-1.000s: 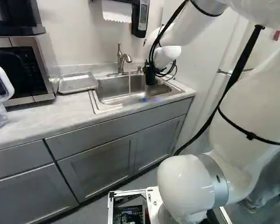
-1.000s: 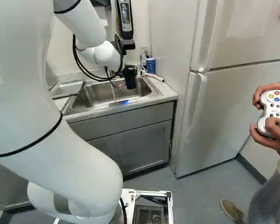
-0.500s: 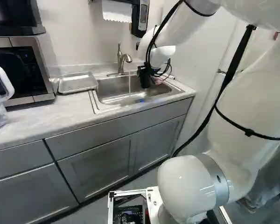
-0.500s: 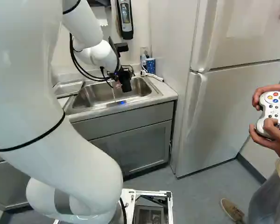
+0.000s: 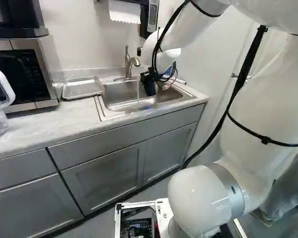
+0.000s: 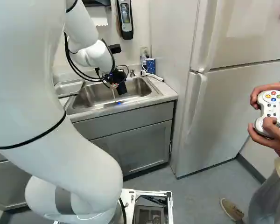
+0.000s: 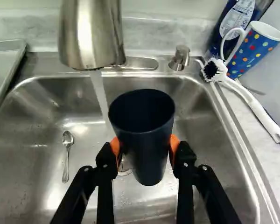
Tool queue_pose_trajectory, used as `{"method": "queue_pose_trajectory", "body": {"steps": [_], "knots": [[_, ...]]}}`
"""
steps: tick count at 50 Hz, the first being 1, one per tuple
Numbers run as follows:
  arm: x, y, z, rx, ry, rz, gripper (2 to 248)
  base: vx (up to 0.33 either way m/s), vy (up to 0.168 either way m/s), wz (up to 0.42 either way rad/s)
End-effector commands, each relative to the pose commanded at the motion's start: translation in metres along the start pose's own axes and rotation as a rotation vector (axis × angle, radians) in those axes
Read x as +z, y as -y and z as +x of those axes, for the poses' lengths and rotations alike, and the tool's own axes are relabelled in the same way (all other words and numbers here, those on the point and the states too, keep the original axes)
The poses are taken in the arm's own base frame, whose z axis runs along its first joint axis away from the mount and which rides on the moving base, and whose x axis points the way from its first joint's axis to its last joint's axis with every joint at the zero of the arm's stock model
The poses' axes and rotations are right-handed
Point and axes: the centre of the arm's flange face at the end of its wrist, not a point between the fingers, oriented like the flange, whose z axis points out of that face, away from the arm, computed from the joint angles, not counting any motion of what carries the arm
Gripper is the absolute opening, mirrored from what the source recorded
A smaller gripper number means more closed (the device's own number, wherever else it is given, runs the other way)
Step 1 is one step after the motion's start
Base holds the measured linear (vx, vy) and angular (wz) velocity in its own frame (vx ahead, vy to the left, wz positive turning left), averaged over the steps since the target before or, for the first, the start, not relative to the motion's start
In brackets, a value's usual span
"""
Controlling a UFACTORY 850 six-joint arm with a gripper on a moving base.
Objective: Rinse the cup and place it in the tray
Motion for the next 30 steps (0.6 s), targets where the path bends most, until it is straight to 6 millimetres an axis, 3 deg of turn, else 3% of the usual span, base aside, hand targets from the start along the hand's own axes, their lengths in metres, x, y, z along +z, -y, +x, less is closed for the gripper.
{"method": "queue_pose_trajectory", "body": {"steps": [17, 30], "knots": [[0.003, 0.024, 0.007, -0.053, -0.008, 0.037, 121, 0.000, 0.000, 0.000], [0.000, 0.038, 0.007, 0.034, -0.008, 0.058, 121, 0.000, 0.000, 0.000]]}}
